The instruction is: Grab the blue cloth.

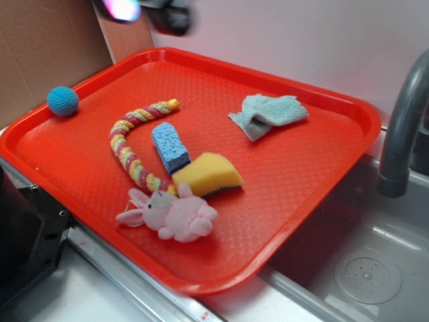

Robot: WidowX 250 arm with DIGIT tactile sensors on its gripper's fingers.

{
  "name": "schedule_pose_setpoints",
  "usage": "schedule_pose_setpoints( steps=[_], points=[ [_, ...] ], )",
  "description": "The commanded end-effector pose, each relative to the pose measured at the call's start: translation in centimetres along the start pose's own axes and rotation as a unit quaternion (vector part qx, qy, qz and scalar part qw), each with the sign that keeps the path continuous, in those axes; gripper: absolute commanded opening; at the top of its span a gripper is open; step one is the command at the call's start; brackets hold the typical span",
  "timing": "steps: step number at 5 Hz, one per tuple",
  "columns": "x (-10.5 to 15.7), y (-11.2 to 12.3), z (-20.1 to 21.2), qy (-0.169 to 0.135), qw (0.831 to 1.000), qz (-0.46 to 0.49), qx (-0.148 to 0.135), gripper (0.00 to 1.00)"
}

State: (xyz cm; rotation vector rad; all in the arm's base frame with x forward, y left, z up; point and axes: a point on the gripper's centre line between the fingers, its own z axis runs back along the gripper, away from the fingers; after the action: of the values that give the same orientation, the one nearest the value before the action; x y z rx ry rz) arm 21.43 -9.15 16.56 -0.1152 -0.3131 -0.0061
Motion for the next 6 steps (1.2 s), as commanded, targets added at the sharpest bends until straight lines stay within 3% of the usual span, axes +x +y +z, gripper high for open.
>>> schedule_pose_setpoints(
  steps=[1, 2, 4, 5, 6],
  points=[
    [3.2, -0.8, -0.5, 0.003, 1.0, 0.009, -0.009, 1.0],
    [3.2, -0.8, -0.5, 0.003, 1.0, 0.009, -0.009, 1.0],
    [6.1, -1.0, -7.6, 0.064, 0.98, 0.163, 0.091, 1.0],
    [6.3, -0.5, -10.0, 0.086, 0.971, 0.193, 0.11, 1.0],
    [6.1, -0.2, -11.7, 0.089, 0.974, 0.182, 0.102, 1.0]
  ],
)
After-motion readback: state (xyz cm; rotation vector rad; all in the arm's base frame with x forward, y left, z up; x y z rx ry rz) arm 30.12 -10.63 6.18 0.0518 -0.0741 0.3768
